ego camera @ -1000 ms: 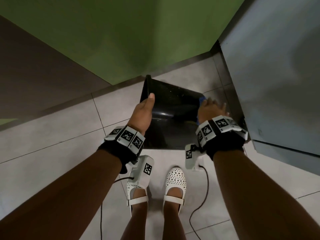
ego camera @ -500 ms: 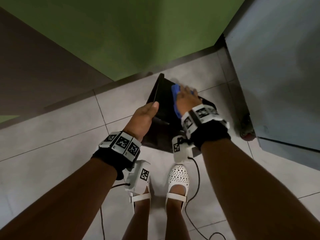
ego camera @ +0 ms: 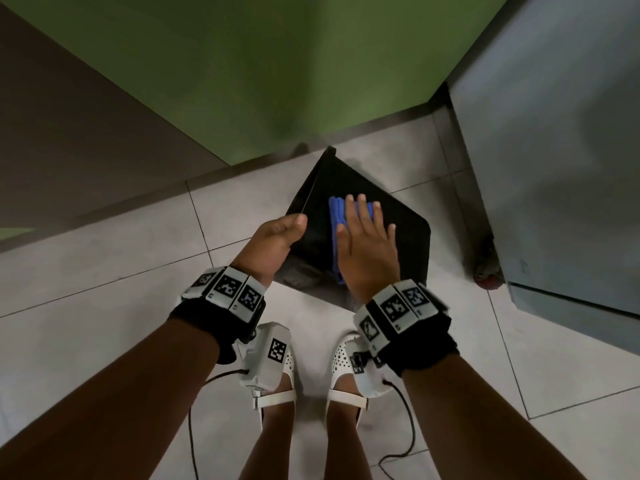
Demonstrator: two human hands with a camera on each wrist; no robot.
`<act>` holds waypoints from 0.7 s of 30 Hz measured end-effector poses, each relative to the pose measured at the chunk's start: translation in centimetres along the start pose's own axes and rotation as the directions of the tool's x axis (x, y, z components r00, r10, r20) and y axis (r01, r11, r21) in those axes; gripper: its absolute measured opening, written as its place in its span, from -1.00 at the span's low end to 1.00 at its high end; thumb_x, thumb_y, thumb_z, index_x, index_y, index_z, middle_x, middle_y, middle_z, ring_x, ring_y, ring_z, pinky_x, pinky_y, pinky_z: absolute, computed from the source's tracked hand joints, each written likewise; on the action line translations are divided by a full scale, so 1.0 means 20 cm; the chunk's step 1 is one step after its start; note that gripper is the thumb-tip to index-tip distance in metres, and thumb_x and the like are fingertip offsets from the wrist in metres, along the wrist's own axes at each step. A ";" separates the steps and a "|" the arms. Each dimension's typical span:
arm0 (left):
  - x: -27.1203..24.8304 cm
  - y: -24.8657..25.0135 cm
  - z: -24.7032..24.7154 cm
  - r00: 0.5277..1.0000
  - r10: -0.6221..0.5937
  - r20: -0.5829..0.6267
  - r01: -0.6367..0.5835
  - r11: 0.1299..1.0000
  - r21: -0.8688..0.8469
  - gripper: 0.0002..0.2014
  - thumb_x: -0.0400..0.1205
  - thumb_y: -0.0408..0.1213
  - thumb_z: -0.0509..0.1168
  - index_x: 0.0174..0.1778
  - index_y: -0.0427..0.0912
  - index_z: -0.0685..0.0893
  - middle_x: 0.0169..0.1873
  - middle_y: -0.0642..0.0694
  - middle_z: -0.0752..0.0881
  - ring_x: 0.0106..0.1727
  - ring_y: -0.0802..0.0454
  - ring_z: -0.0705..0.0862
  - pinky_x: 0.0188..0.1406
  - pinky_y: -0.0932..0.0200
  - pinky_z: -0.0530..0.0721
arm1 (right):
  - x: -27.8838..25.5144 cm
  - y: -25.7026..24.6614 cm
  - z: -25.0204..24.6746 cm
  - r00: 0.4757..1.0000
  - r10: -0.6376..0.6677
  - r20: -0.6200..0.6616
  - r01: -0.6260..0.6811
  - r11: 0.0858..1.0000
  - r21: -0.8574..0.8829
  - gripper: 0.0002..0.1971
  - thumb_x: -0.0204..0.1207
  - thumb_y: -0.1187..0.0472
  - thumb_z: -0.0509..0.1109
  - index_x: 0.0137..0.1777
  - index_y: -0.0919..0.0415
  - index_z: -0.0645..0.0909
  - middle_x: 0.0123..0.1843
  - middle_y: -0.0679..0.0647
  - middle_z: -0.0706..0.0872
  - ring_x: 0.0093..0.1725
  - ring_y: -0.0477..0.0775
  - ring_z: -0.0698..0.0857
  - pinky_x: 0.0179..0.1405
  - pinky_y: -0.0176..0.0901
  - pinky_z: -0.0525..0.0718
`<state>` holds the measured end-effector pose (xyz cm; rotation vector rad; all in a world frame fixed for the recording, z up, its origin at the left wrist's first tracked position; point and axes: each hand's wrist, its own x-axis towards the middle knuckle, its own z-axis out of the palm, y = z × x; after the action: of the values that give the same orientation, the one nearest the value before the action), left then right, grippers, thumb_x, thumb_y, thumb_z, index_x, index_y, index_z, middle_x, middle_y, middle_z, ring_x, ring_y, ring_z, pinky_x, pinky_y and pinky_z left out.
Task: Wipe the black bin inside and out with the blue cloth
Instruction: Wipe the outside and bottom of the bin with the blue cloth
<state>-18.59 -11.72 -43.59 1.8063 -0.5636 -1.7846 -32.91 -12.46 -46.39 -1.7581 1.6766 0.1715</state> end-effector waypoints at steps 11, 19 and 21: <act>0.05 0.07 -0.08 0.952 -0.253 0.170 0.257 0.966 0.002 -0.54 0.61 0.11 0.15 0.28 -0.14 0.57 0.14 -0.16 0.73 0.14 -0.11 0.72 0.14 0.03 0.67 | -0.06 0.18 0.10 0.965 0.260 -0.026 -0.255 0.959 0.127 -0.47 0.70 -0.04 -0.17 0.64 0.03 -0.11 0.70 0.02 -0.11 0.68 0.10 -0.16 0.65 0.05 -0.13; 0.15 0.08 0.01 0.998 -0.012 -0.055 0.031 0.930 0.365 -0.57 0.75 -0.09 -0.09 0.45 -0.17 0.43 0.43 -0.19 0.52 0.44 -0.13 0.48 0.54 -0.11 0.36 | -0.08 0.13 0.15 0.970 0.238 -0.046 -0.236 0.971 0.045 -0.45 0.70 -0.01 -0.15 0.64 0.06 -0.19 0.70 0.05 -0.18 0.67 0.14 -0.23 0.65 0.09 -0.21; 0.15 0.06 0.03 0.997 0.051 -0.058 -0.029 0.942 0.333 -0.60 0.75 -0.14 -0.07 0.44 -0.16 0.45 0.38 -0.22 0.56 0.40 -0.14 0.52 0.51 -0.12 0.41 | -0.11 0.09 0.17 0.975 0.215 -0.055 -0.214 0.976 0.033 -0.44 0.70 0.02 -0.14 0.64 0.08 -0.21 0.70 0.07 -0.20 0.66 0.15 -0.26 0.64 0.09 -0.25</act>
<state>-19.03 -14.54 -45.18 2.0500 -0.9139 -1.6716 -33.70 -8.71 -48.42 -1.5734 1.9020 0.1953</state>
